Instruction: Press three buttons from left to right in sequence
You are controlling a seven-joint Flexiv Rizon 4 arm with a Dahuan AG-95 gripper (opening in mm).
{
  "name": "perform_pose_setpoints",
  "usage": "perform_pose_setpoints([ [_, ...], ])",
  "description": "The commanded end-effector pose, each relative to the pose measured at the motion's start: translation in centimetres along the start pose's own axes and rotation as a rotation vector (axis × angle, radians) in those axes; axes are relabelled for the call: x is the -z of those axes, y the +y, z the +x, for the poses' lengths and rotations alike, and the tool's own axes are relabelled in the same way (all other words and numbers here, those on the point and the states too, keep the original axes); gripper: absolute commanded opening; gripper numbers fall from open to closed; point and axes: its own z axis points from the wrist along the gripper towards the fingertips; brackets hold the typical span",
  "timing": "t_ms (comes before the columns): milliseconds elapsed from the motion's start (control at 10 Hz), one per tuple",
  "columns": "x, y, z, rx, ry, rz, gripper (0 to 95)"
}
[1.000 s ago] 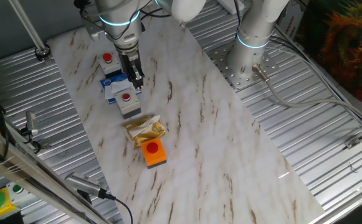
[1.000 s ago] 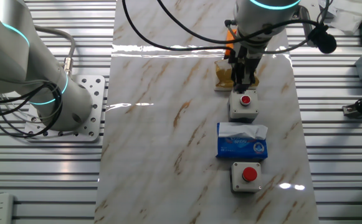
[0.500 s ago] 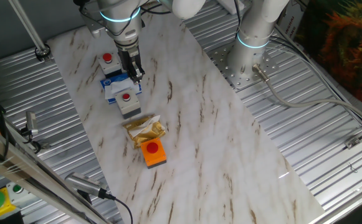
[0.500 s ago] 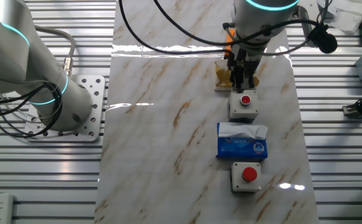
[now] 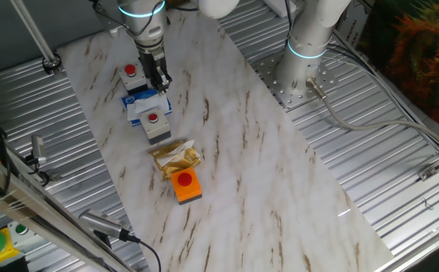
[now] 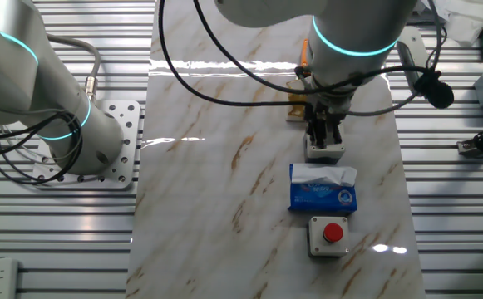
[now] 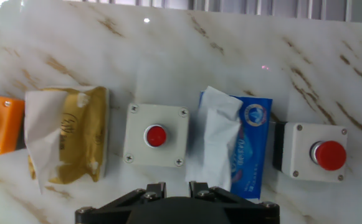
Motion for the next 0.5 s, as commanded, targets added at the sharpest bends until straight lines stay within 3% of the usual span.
perform_pose_setpoints([
  [100, 0.0, -0.3, -0.1, 0.002, 0.001, 0.002, 19.0],
  [500, 0.5, -1.6, -0.2, 0.024, 0.003, -0.002, 19.0],
])
